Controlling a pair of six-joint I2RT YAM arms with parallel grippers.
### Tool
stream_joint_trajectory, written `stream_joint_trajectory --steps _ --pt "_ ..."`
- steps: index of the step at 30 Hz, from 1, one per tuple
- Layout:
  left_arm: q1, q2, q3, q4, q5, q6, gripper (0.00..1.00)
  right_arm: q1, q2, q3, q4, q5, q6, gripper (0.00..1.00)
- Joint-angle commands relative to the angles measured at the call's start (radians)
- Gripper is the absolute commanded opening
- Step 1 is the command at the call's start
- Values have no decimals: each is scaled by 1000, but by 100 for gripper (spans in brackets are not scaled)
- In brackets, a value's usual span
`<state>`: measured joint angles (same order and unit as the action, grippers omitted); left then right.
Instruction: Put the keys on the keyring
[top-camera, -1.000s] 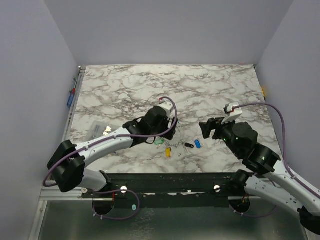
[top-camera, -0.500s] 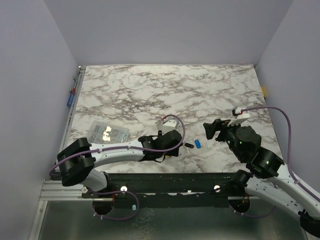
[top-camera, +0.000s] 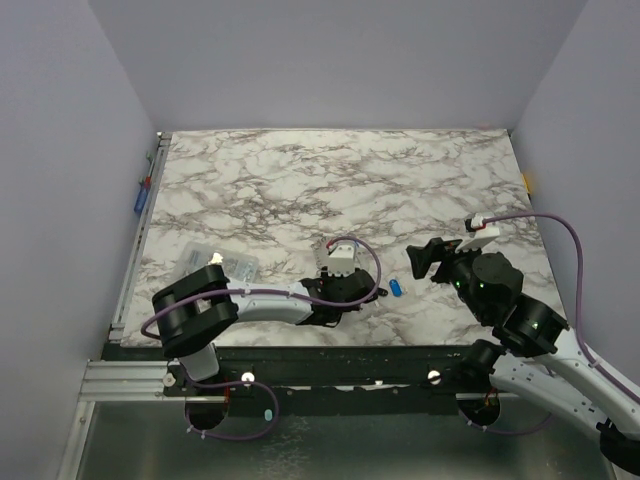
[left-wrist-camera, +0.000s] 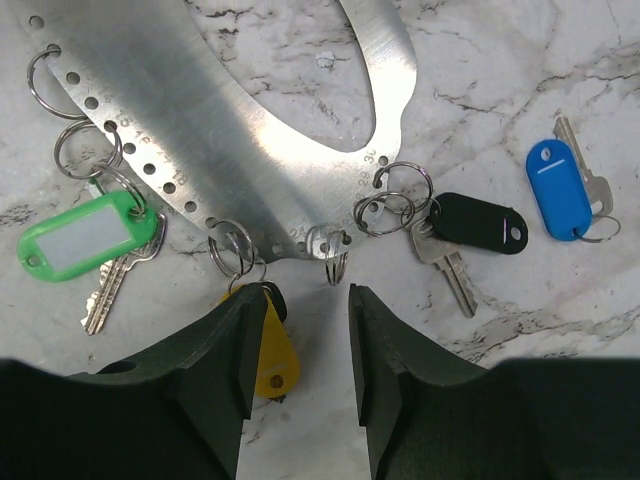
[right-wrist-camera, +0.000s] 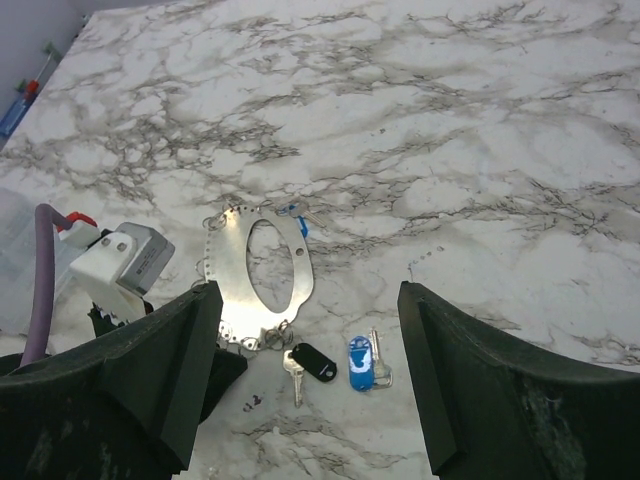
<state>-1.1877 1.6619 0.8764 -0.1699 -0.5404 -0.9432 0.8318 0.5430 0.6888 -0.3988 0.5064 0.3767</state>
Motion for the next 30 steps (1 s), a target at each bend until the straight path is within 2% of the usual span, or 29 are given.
stream_joint_trajectory --steps 1,8,14,18,23,30 --pt "-10 39 22 64 -37 -17 45 6 -3 8 -9 -14 9 80" --pt "-35 29 32 55 -66 -20 43 6 -3 5 -7 -13 2 80" --pt "-68 26 106 -29 -130 -15 47 6 1 7 -3 -18 -2 80" --pt "-69 65 122 -41 -148 -20 41 6 2 4 3 -21 -4 80" --pt "-70 105 126 -41 -158 -31 41 6 5 11 -6 -24 -2 80" --pt "-70 110 121 -39 -181 5 50 6 2 11 -15 -21 2 80"
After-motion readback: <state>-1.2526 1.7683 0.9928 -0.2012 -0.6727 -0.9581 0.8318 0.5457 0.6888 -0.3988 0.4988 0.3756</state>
